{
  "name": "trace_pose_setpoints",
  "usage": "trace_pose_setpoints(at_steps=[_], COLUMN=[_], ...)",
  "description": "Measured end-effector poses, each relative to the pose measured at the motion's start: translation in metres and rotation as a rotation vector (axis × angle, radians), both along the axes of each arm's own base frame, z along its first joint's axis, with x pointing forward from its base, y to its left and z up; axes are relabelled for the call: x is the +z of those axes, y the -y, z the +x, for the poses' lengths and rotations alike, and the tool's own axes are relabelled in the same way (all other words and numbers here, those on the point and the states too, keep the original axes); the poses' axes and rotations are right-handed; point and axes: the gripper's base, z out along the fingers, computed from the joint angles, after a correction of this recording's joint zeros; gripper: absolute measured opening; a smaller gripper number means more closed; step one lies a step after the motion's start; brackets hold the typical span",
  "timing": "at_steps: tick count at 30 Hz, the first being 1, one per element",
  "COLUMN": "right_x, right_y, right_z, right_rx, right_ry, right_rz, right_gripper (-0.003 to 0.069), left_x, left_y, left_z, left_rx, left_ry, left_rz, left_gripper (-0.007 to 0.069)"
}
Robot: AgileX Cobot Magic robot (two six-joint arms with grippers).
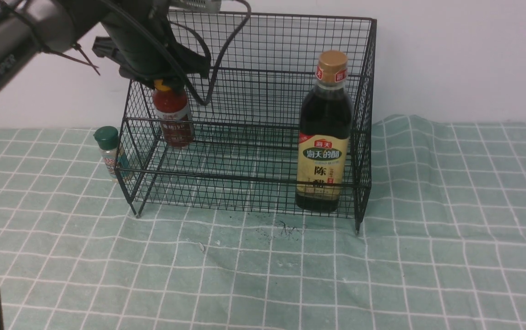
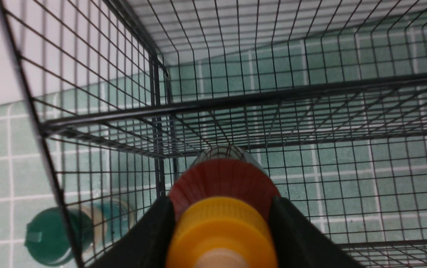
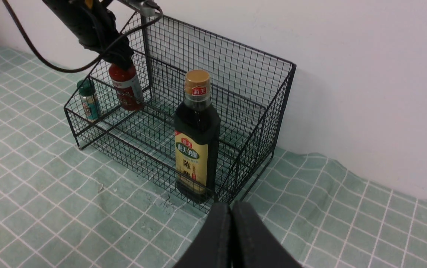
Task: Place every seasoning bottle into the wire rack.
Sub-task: Use the left arm to put the condiment bottle back on the shelf, then use the left arm to grab the condiment bottle closest to it
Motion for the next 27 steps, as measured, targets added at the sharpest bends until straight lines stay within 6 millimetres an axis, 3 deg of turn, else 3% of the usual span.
trace_pose_setpoints(at_steps=[9, 15, 18, 21, 24, 26, 27], right_x=[-0.001, -0.002, -0.002, -0.002, -0.003, -0.003, -0.003], right_y=[0.000, 0.000, 0.000, 0.000, 0.000, 0.000, 0.000], right_z=[0.000, -0.001, -0.001, -0.001, -0.001, 0.000, 0.000], right_rx=[0.000, 0.000, 0.000, 0.000, 0.000, 0.000, 0.000], right_ry=[-0.014, -0.018, -0.020, -0.022, -0.027, -0.029, -0.029], right_rz=[-0.006, -0.008, -0.009, -0.010, -0.012, -0.013, -0.013], right_gripper=[-0.0016, -0.0016, -0.0016, -0.0016, -0.0016, -0.0016, -0.0016], left_x=[-0.018, -0.017, -0.015, -0.003, 0.035, 0.069, 0.069], left_y=[0.002, 0.002, 0.002, 0.000, -0.009, -0.020, -0.020], left_z=[0.007, 0.010, 0.009, 0.006, -0.007, -0.021, -0.021], left_rx=[-0.007, -0.020, -0.019, -0.016, 0.009, 0.026, 0.026], left_ry=[-0.035, -0.007, -0.011, -0.013, 0.013, 0.069, 0.068], left_rz=[0.015, 0.018, 0.021, 0.033, 0.082, 0.125, 0.131], left_gripper=[0.0300, 0.0409, 0.0424, 0.0422, 0.0356, 0.0262, 0.0249])
